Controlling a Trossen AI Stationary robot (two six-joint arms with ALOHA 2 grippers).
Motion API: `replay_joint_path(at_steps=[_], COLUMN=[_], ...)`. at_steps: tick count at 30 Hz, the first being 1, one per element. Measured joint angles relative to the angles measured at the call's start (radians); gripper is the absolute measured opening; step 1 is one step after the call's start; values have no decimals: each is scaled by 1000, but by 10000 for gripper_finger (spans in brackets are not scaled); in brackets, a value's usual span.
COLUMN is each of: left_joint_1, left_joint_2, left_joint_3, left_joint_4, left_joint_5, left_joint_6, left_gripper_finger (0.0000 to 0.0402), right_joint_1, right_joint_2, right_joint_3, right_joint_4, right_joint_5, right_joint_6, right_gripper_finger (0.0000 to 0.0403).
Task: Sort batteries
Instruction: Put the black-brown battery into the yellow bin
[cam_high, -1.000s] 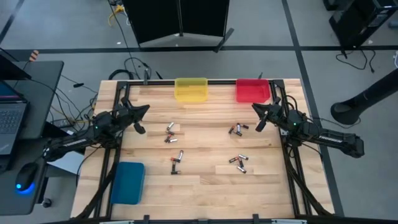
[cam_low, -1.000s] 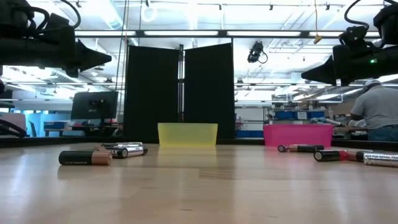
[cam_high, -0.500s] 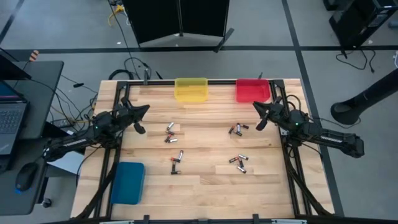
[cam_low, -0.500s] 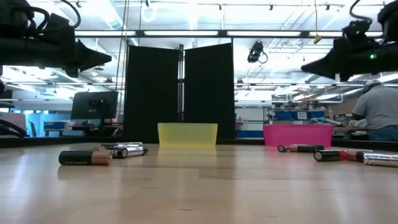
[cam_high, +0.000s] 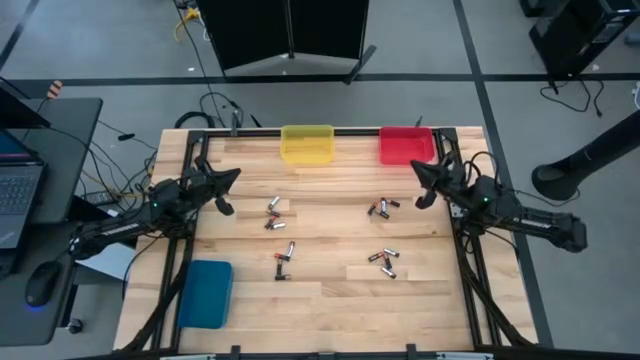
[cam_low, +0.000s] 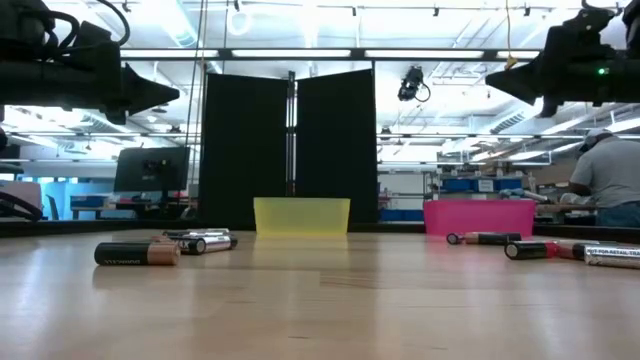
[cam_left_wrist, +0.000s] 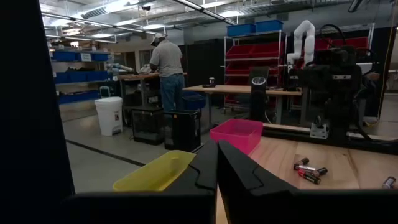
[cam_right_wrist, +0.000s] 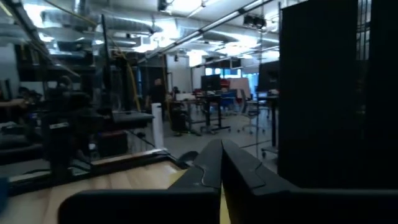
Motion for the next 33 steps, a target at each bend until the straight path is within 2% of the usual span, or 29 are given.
replay_joint_path(at_steps=[6, 11, 14, 21, 27, 33], left_joint_1=[0, 0, 0, 0, 0, 0], left_joint_2=[0, 0, 0, 0, 0, 0], left_joint_3=[0, 0, 0, 0, 0, 0], left_joint_4=[0, 0, 0, 0, 0, 9], left_joint_5=[0, 0, 0, 0, 0, 0], left_joint_6=[0, 0, 0, 0, 0, 0], left_gripper_finger=[15, 15, 15, 15, 15, 15], right_joint_1=[47, 100, 128, 163, 200, 227], right_joint_2=[90, 195, 267, 483, 660, 779], right_joint_3=[66, 131, 187, 376, 553, 651], right_joint_4=[-66, -76, -104, -383, -671, -901], right_joint_5=[-7, -114, -80, 29, 32, -4], right_joint_6=[1, -98, -60, 100, 283, 364], right_gripper_finger=[7, 7, 7, 15, 31, 37])
